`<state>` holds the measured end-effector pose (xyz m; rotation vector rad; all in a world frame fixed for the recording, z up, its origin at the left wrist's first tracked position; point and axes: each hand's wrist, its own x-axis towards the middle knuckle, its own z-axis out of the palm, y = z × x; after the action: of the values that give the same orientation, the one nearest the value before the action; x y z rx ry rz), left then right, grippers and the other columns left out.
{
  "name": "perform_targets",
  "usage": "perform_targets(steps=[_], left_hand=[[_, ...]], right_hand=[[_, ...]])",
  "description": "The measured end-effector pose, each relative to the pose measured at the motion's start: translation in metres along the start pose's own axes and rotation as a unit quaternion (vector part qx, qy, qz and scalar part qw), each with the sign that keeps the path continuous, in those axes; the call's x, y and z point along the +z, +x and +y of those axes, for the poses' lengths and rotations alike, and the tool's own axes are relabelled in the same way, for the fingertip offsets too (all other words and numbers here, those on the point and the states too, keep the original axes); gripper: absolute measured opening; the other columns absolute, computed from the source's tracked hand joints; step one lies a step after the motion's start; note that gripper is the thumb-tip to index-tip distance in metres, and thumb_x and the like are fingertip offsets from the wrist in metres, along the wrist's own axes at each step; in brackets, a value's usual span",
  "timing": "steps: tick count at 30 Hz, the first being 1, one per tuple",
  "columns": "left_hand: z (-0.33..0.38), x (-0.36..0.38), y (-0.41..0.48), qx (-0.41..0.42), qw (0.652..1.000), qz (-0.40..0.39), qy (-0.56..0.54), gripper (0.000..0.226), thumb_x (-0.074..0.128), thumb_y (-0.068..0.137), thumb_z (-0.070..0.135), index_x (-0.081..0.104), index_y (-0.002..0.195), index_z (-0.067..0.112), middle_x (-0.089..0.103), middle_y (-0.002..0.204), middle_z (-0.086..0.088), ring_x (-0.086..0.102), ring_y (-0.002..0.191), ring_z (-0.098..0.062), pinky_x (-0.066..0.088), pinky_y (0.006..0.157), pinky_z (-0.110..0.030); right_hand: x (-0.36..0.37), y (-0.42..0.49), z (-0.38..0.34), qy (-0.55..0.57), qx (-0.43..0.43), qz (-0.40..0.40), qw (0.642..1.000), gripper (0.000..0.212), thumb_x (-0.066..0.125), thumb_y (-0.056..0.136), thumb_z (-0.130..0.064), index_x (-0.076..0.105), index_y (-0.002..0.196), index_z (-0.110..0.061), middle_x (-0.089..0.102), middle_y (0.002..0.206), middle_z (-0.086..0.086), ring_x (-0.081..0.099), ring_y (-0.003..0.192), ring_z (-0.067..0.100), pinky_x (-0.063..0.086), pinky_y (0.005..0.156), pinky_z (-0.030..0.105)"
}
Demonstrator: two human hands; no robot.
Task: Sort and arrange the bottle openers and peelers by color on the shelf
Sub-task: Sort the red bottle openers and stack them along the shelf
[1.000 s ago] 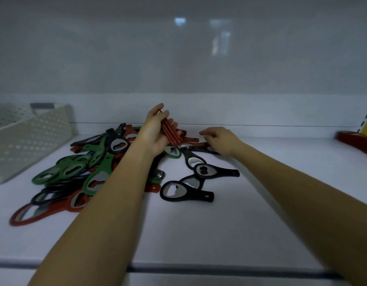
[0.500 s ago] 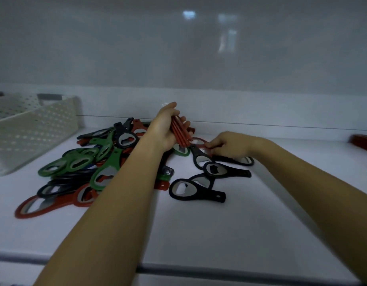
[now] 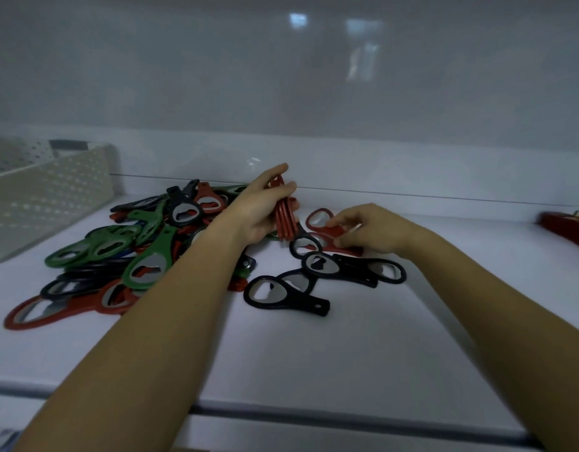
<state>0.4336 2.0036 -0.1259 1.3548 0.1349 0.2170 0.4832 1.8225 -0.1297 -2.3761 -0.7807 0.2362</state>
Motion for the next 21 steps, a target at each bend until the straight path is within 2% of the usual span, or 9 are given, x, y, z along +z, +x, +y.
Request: perform_targets(steps=[2,4,6,9,12,14,17,19,21], left_hand=[[-0.002,0.0,-0.001,-0.004,1.0,0.003,0.009,0.041,0.053,0.094,0.01,0.049,0.13,0.027,0.053,0.092,-0.006,0.061,0.09,-0.023,0.054,0.079,-0.038],[-0.003,0.001,-0.001,-0.005,1.0,-0.004,0.014,0.04,0.054,0.093,0.011,0.049,0.129,0.027,0.054,0.092,-0.008,0.063,0.088,-0.025,0.055,0.073,-0.035],[-0.004,0.003,0.0,0.003,1.0,-0.012,0.01,0.037,0.055,0.093,0.011,0.052,0.125,0.027,0.055,0.095,-0.009,0.064,0.087,-0.026,0.055,0.078,-0.036],[-0.004,0.005,0.002,0.041,0.998,-0.023,-0.031,0.035,0.056,0.092,0.013,0.052,0.124,0.028,0.064,0.092,-0.005,0.067,0.081,-0.022,0.057,0.079,-0.035],[-0.002,0.006,0.002,0.08,0.994,-0.025,-0.07,0.044,0.054,0.093,0.012,0.046,0.133,0.029,0.071,0.074,0.001,0.069,0.072,-0.015,0.059,0.075,-0.034],[-0.002,0.005,0.002,0.085,0.992,-0.026,-0.085,0.051,0.054,0.092,0.011,0.04,0.136,0.032,0.071,0.084,-0.002,0.068,0.077,-0.016,0.057,0.077,-0.034],[-0.002,0.007,0.002,0.079,0.992,-0.024,-0.092,0.055,0.055,0.092,0.011,0.035,0.139,0.03,0.062,0.106,-0.01,0.063,0.086,-0.02,0.052,0.089,-0.039],[-0.003,0.009,0.003,0.071,0.989,-0.026,-0.123,0.049,0.053,0.093,0.011,0.037,0.137,0.023,0.06,0.107,-0.01,0.063,0.088,-0.021,0.054,0.084,-0.038],[-0.001,0.011,0.003,0.069,0.984,-0.044,-0.159,0.041,0.05,0.094,0.01,0.042,0.134,0.018,0.061,0.104,-0.008,0.064,0.09,-0.019,0.057,0.079,-0.034]], right_hand=[[0.001,0.003,0.002,0.033,-0.013,0.083,0.996,0.028,0.058,0.086,-0.003,0.066,0.111,-0.015,0.062,0.103,0.001,0.056,0.08,0.009,0.042,0.076,0.02],[0.0,0.004,0.002,0.124,-0.016,0.157,0.98,0.026,0.057,0.087,-0.001,0.066,0.11,-0.01,0.066,0.091,0.003,0.057,0.07,0.006,0.05,0.073,0.02],[-0.001,0.004,-0.001,0.237,-0.025,0.187,0.953,0.026,0.059,0.086,0.003,0.062,0.11,-0.005,0.064,0.08,0.001,0.06,0.068,0.008,0.054,0.075,0.023],[0.003,0.002,-0.009,0.363,-0.042,0.143,0.92,0.029,0.062,0.083,0.004,0.052,0.109,-0.005,0.064,0.081,0.009,0.064,0.067,0.013,0.056,0.07,0.021],[0.007,0.0,-0.015,0.405,-0.044,0.091,0.909,0.026,0.062,0.084,0.0,0.052,0.107,-0.007,0.066,0.089,0.012,0.066,0.072,0.014,0.056,0.07,0.019],[0.006,0.0,-0.015,0.371,-0.05,0.1,0.922,0.026,0.064,0.085,-0.006,0.053,0.109,-0.01,0.067,0.094,0.009,0.065,0.075,0.013,0.054,0.07,0.017],[0.007,0.0,-0.015,0.336,-0.057,0.114,0.933,0.028,0.065,0.085,-0.011,0.053,0.11,-0.013,0.067,0.098,0.008,0.063,0.078,0.012,0.053,0.071,0.018],[0.01,0.0,-0.016,0.349,-0.049,0.107,0.93,0.03,0.065,0.085,-0.011,0.053,0.112,-0.013,0.067,0.097,0.008,0.062,0.076,0.013,0.052,0.072,0.02],[0.011,0.0,-0.018,0.408,-0.029,0.074,0.91,0.033,0.063,0.086,-0.009,0.054,0.117,-0.011,0.067,0.09,0.005,0.06,0.07,0.011,0.053,0.069,0.02]])
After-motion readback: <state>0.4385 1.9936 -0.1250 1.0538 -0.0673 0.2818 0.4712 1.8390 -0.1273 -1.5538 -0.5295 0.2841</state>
